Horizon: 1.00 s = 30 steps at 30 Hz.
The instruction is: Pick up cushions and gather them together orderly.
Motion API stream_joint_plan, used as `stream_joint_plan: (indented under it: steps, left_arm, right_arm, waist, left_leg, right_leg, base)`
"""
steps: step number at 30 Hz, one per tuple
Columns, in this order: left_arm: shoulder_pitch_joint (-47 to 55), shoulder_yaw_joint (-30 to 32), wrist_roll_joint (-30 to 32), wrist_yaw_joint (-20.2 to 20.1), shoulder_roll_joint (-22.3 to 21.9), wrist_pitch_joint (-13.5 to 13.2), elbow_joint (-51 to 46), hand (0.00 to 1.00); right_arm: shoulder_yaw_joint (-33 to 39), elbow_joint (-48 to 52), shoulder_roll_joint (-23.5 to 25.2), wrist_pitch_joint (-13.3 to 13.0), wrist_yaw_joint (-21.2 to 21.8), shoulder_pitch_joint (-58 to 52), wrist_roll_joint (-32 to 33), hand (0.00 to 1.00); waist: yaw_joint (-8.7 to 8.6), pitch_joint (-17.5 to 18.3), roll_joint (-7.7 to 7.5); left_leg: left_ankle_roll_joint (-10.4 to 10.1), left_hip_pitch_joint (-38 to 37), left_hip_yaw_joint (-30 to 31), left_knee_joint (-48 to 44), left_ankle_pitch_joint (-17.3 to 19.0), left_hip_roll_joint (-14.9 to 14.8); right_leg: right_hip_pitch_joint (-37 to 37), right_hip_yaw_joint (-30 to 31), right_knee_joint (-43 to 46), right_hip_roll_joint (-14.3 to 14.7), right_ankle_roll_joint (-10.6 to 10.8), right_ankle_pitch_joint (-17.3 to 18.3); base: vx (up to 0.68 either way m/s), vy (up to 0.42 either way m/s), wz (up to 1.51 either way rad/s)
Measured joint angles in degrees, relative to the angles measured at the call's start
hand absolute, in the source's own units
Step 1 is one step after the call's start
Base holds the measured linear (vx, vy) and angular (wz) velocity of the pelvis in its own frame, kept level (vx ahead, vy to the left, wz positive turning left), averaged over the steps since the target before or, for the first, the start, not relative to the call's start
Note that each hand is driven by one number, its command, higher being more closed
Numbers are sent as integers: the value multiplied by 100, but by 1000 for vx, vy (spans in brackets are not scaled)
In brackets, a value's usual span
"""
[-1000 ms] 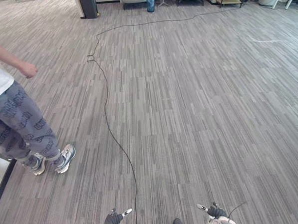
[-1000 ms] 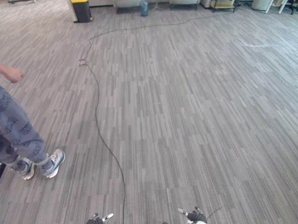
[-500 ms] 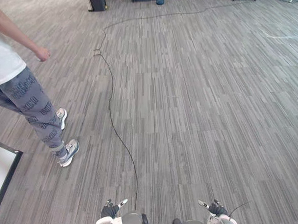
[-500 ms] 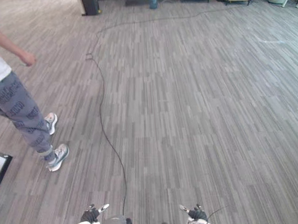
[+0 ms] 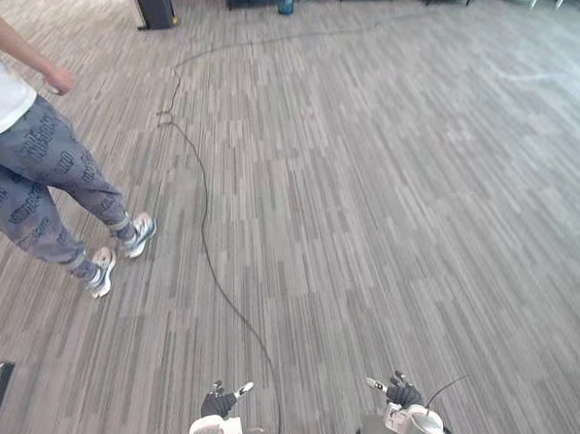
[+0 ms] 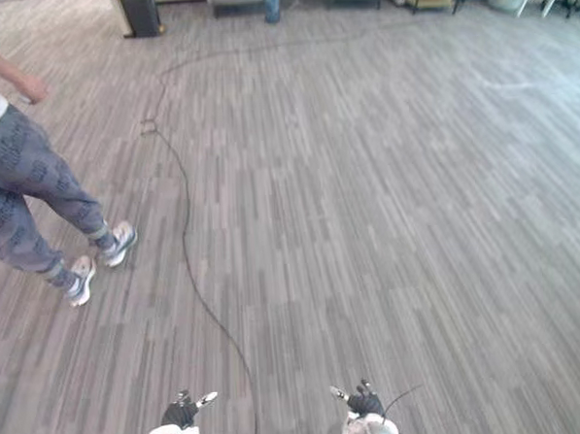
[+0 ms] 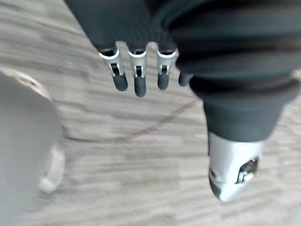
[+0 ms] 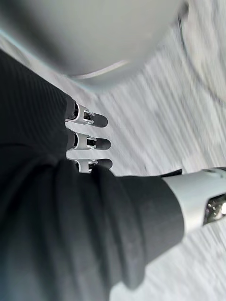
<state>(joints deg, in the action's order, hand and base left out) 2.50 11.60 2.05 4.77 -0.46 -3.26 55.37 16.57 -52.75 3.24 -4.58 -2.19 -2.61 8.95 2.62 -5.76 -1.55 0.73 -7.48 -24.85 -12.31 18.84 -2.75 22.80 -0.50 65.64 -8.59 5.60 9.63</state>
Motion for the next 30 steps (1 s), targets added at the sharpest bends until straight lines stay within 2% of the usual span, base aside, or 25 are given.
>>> stream_joint_plan:
  steps: [3, 5, 6, 7, 8, 9, 10, 11, 12, 14, 15, 16, 18, 19, 20, 21, 22, 23, 24, 25, 26, 27, 28, 29, 30]
  left_arm:
    - [-174, 35, 3, -1, -130, 24, 212, 0]
    - [-256, 21, 8, -3, -150, 23, 238, 0]
    - [-297, -25, 14, -5, -130, 18, 275, 0]
    - [-356, -24, 20, -17, -157, 17, 362, 0]
    - [-401, 20, 43, -27, -250, 21, 388, 0]
    - [-405, 45, 49, -29, -261, 21, 386, 0]
    - [-415, 76, 63, -32, -280, 20, 373, 0]
    - [-401, 146, 65, -39, -284, 22, 370, 0]
    - [-387, 194, 62, -55, -283, 21, 354, 0]
    - [-322, 306, 57, -48, -282, 14, 235, 0]
    - [-278, 296, 54, -50, -242, -13, 32, 0]
    - [-278, 295, 54, -50, -243, -18, -27, 0]
    - [-282, 265, 22, -50, -254, -35, -206, 0]
    - [-284, 270, 11, -48, -258, -38, -228, 0]
    - [-279, 291, 9, -41, -276, -44, -263, 0]
    - [-271, 300, 8, -37, -283, -51, -277, 0]
    - [-207, 309, 4, -18, -291, -104, -308, 0]
    - [-186, 307, 1, -8, -282, -117, -309, 0]
    - [-132, 307, 3, -1, -269, -135, -321, 0]
    - [-106, 327, 6, 11, -184, -135, -298, 0]
    - [-106, 374, 5, 8, -140, -121, -275, 0]
    - [-108, 378, 4, 6, -111, -116, -255, 0]
    - [-115, 374, 3, 6, -86, -103, -200, 0]
    - [-122, 368, 1, 6, -52, -88, -79, 0]
    - [-125, 362, -6, 6, -48, -78, -39, 0]
  right_arm:
    - [8, -29, -174, -63, 2, 141, -25, 0]
    - [10, -65, -210, -65, -4, 163, -37, 0]
    - [13, -112, -239, -64, -3, 146, -53, 0]
    - [34, -314, -376, -46, 5, 157, -91, 0]
    - [94, -441, -538, -19, -17, 283, -217, 0]
    - [96, -465, -546, -1, -16, 299, -220, 0]
    - [84, -436, -552, 15, -5, 311, -227, 0]
    - [54, -435, -540, 14, -6, 310, -225, 0]
    - [27, -436, -529, 19, -10, 308, -218, 0]
    - [-134, -437, -426, 18, -9, 317, -208, 0]
    - [-261, -435, -308, 9, -6, 317, -193, 0]
    - [-290, -436, -303, 11, -6, 313, -180, 0]
    - [-447, -437, -230, 33, -8, 332, -155, 0]
    - [-437, -437, -203, 53, -8, 321, -153, 0]
    - [-372, -436, -179, 70, -15, 291, -151, 0]
    - [-355, -434, -177, 67, -15, 290, -150, 0]
    - [-370, -426, -175, 54, -16, 307, -154, 0]
    - [-393, -428, -166, 58, -17, 297, -157, 0]
    - [-436, -431, -143, 63, -18, 249, -157, 0]
    - [-456, -441, -68, 62, -14, 158, -161, 0]
    - [-549, -428, -1, 62, -7, 78, -183, 0]
    - [-589, -428, 24, 62, -7, 31, -187, 0]
    - [-660, -422, 25, 61, -4, 11, -188, 0]
    - [-768, -378, 19, 43, 9, 29, -213, 0]
    - [-782, -319, 18, 37, 13, 24, -212, 0]
  waist:
    - [-227, -78, 101]
    - [-280, -84, 103]
    - [-310, -76, 86]
    - [-374, -164, 170]
    - [-323, -219, 456]
    - [-302, -222, 460]
    - [-304, -286, 535]
    - [-298, -351, 566]
    - [-256, -413, 548]
    - [-188, -480, 475]
    - [-121, -516, 327]
    - [-90, -497, 309]
    - [38, -482, 314]
    - [42, -483, 312]
    - [59, -471, 267]
    - [79, -461, 250]
    - [115, -414, 234]
    - [125, -386, 205]
    - [143, -245, 156]
    - [93, -104, -9]
    - [98, -44, -140]
    - [96, -21, -193]
    - [90, -26, -228]
    - [91, -50, -213]
    - [81, -83, -166]
  left_leg:
    - [-28, -807, 87, 553, 9, -113]
    - [-27, -952, 302, 547, 9, -159]
    - [-29, -1028, 531, 547, 10, -145]
    - [-40, -1286, 935, 534, 22, -189]
    - [-236, -1154, 1224, 145, -233, -405]
    - [-286, -1090, 1306, -33, -372, -402]
    - [-443, -733, 1560, -1049, -828, -516]
    - [-679, -189, 1808, -2482, -1633, -649]
    - [-794, 226, 1853, -3515, -1759, -789]
    - [-727, 829, 1606, -4703, -1497, -1001]
    - [-497, 1383, 1342, -4958, -1189, -1098]
    - [-470, 1566, 1248, -4925, -1100, -1133]
    - [-314, 2368, 875, -4034, -680, -1217]
    - [-303, 2423, 799, -3676, -652, -1181]
    - [-287, 2447, 687, -2456, -657, -937]
    - [-295, 2452, 711, -1952, -698, -824]
    - [-436, 2525, 1069, -762, -1148, -554]
    - [-476, 2535, 1164, -758, -1341, -493]
    - [-393, 2530, 1211, -834, -1553, -339]
    - [-272, 2514, 976, -1029, -1180, -291]
    - [-107, 2276, 645, -1191, -942, -290]
    - [-56, 2095, 494, -1189, -829, -266]
    - [4, 1852, 336, -1133, -743, -253]
    - [84, 1303, 81, -933, -643, -249]
    - [84, 1145, 46, -850, -639, -249]
  right_leg:
    - [537, -1048, -1416, 223, -342, 370]
    - [620, -1093, -2504, 440, -487, 181]
    - [564, -933, -3293, 598, -480, -73]
    - [329, -784, -3770, 765, -908, -582]
    - [202, -936, -3642, 833, -1016, -292]
    - [182, -940, -3567, 819, -1048, -179]
    - [-118, -993, -3631, 869, -1111, 13]
    - [-635, -986, -3965, 949, -1137, 123]
    - [-1050, -948, -4227, 1027, -1156, 134]
    - [-1781, -810, -4697, 1131, -1231, 187]
    - [-2229, -707, -5035, 1121, -1227, 260]
    - [-2312, -668, -5121, 1115, -1220, 296]
    - [-2811, -435, -5443, 1064, -1107, 469]
    - [-2932, -399, -5488, 1024, -1079, 484]
    - [-3178, -282, -5636, 858, -978, 564]
    - [-3224, -210, -5677, 798, -956, 625]
    - [-3355, 90, -5732, 635, -851, 905]
    - [-3373, 188, -5722, 578, -819, 972]
    - [-3381, 415, -5676, 463, -829, 1078]
    - [-3259, 727, -5392, 336, -760, 999]
    - [-2956, 1167, -4550, 250, -484, 865]
    - [-2755, 1309, -3968, 251, -345, 785]
    - [-2462, 1405, -3228, 273, 3, 571]
    - [-1846, 1393, -1748, 339, 592, 95]
    - [-1701, 1327, -1374, 352, 657, 24]
  base:
    - [544, -17, 32]
    - [522, -122, 48]
    - [650, -193, 72]
    - [686, -194, 64]
    - [675, -192, 42]
    - [777, -253, 13]
    - [759, -256, 5]
    - [835, -243, -4]
    - [451, -99, -11]
    - [419, -53, -30]
    - [495, -53, -33]
    - [442, -10, -40]
    - [410, 75, -43]
    - [520, 143, -33]
    - [437, 142, -30]
    - [517, 216, -77]
    - [398, 221, -77]
    - [545, 343, -97]
    - [621, 346, -76]
    - [874, 480, -104]
    - [745, 368, -92]
    - [591, 314, -85]
    - [533, 236, -100]
    - [419, 184, -94]
    - [524, 230, -118]
